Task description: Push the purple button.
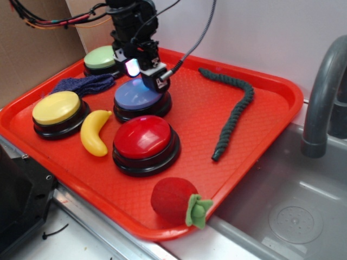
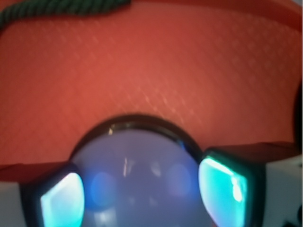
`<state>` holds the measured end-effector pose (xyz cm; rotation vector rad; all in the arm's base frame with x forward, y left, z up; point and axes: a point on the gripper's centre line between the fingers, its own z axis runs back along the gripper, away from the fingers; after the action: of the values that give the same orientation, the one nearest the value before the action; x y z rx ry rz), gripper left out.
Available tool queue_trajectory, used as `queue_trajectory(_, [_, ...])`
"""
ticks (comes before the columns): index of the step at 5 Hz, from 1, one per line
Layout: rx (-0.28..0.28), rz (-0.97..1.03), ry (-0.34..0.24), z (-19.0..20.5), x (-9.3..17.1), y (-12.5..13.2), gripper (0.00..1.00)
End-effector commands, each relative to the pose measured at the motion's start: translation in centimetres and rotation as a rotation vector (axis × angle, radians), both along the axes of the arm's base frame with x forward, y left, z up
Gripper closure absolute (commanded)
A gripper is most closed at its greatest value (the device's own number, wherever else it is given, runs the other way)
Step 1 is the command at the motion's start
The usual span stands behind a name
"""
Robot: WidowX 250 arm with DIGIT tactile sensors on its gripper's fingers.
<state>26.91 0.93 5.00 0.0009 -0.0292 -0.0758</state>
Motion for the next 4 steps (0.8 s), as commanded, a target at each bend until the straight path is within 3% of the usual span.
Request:
queue_trajectory(1, [-0.035, 0.013, -0.033, 4.8, -0.3, -0.4, 0.0])
queue_trajectory(4, [0.001, 0.016, -0.104, 6.9, -0.6, -0.4, 0.0])
